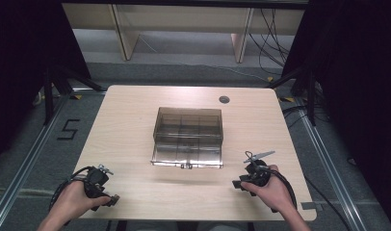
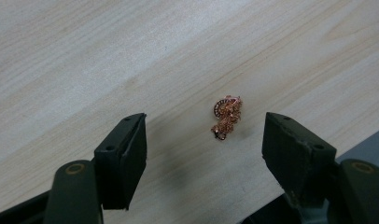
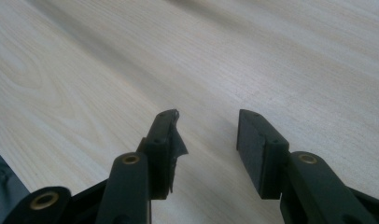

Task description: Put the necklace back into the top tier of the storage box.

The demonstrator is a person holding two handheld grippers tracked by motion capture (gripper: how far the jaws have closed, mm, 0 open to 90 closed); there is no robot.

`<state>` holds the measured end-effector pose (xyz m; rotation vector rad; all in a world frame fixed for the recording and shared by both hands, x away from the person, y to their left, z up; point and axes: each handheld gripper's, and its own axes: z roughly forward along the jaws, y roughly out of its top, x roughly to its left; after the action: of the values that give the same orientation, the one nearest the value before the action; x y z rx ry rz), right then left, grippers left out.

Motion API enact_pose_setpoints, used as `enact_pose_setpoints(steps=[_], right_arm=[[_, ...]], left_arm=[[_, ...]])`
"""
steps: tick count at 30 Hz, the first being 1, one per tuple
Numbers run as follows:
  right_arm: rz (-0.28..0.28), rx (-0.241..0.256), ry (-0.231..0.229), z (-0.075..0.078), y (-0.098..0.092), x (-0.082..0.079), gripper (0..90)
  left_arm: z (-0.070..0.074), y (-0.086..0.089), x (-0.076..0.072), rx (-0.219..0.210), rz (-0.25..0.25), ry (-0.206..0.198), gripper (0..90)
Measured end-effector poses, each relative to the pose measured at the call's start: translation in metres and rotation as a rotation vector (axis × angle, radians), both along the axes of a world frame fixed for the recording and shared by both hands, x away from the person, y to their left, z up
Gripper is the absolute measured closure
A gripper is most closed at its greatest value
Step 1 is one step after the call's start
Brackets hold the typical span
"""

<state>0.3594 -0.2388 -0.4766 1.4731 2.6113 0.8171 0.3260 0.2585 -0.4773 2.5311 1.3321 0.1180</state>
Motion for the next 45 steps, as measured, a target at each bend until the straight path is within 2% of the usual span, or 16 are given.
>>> enact_pose_setpoints(steps=[2,4,8,10,11,12,13,15,17,19,24,25,26,34,36,45], right_arm=[[0.016,0.018,0.008,0.001,-0.001,-0.001,58.2],[0.010,0.009,-0.001,0.001,-0.001,-0.001,58.1],[0.001,0.010,0.005,0.002,-0.001,-0.002,58.1],[0.015,0.010,-0.015,0.001,-0.002,0.000,58.1],[0.018,0.007,-0.021,0.001,-0.002,0.000,58.0],[0.011,0.003,-0.013,0.001,-0.001,0.000,58.0],[0.013,0.004,-0.015,0.001,-0.001,0.000,58.0],[-0.010,-0.004,0.009,0.001,0.001,0.000,58.0],[0.015,0.003,-0.012,0.000,-0.001,0.000,58.0],[0.016,0.012,-0.014,0.001,-0.001,0.000,58.0],[0.001,0.004,-0.002,0.001,0.000,0.000,58.0],[-0.028,-0.010,0.016,0.000,0.001,0.000,58.0],[-0.011,-0.001,0.007,0.000,0.001,0.000,58.0],[-0.001,-0.001,0.002,0.000,0.001,0.000,58.0],[-0.001,-0.002,0.003,0.000,0.001,0.000,58.0],[0.005,0.000,0.002,0.000,0.001,-0.001,58.0]], left_arm=[[0.000,0.000,0.000,0.001,0.000,0.001,30.4],[0.002,-0.001,0.000,0.008,0.000,0.012,30.2],[0.000,0.000,0.000,-0.011,-0.008,0.013,30.2],[0.000,-0.002,0.000,-0.018,-0.004,0.010,30.7],[0.001,-0.002,0.000,-0.003,-0.011,0.014,31.3],[0.001,-0.005,-0.002,-0.017,0.036,0.043,31.7],[0.001,-0.005,-0.001,-0.015,0.012,0.031,32.1],[0.002,-0.009,0.001,-0.011,0.021,0.048,33.1],[0.004,-0.010,0.004,-0.004,0.006,0.064,35.2],[0.003,-0.012,0.007,-0.007,-0.001,0.057,37.6],[0.001,-0.017,0.012,0.003,0.004,0.088,42.6],[0.001,-0.018,0.013,0.006,0.005,0.099,44.3],[0.001,-0.019,0.013,0.006,0.010,0.107,46.6],[-0.001,-0.028,0.021,0.076,-0.046,0.147,57.9],[-0.002,-0.031,0.021,0.071,-0.041,0.165,60.1],[-0.004,-0.038,0.024,0.110,-0.077,0.170,66.3]])
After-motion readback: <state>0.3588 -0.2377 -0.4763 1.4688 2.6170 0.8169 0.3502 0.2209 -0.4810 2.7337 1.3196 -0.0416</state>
